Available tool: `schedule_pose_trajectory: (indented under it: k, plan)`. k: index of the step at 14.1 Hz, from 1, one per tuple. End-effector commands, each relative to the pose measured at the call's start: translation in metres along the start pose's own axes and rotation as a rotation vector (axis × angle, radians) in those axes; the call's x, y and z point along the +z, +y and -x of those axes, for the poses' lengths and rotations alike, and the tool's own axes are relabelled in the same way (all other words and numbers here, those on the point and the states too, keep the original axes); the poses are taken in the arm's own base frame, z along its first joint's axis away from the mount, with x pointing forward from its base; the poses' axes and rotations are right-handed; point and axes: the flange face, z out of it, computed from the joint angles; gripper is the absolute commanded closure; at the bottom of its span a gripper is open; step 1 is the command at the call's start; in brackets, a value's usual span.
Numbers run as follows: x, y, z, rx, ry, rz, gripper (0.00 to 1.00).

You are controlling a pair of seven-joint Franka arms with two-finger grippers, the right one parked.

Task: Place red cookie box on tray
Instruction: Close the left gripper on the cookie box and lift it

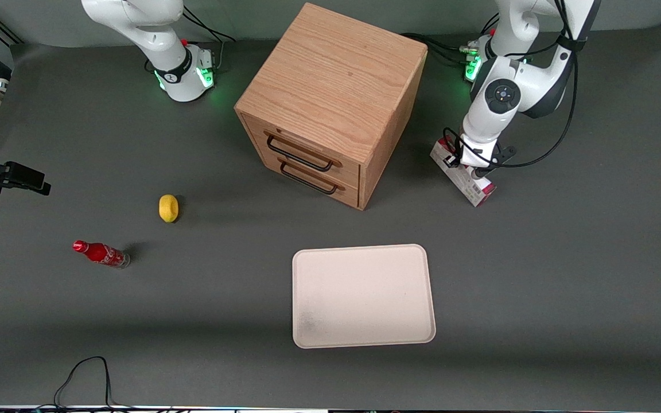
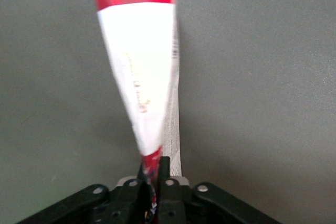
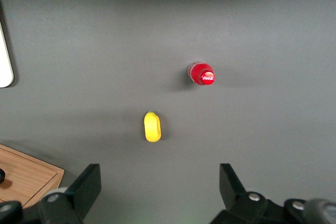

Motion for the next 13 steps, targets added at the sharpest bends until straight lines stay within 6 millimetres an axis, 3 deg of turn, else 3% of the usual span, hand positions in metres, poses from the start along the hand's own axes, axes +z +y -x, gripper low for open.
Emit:
schedule_pose_trajectory:
  k: [1,3,5,7,10,13]
  plan:
    - [-0.012,0.001,-0.003,0.017,0.002,0.002,1.0]
    - [-0.032,0.008,-0.016,0.021,-0.018,-0.022,1.0]
    - [-0.076,0.016,-0.044,0.035,-0.055,-0.055,1.0]
    - [-0.139,0.024,-0.08,0.04,-0.086,-0.073,1.0]
    - [-0.224,0.061,-0.112,0.041,-0.123,-0.096,1.0]
    - [-0.314,0.075,-0.16,0.014,-0.147,-0.074,1.0]
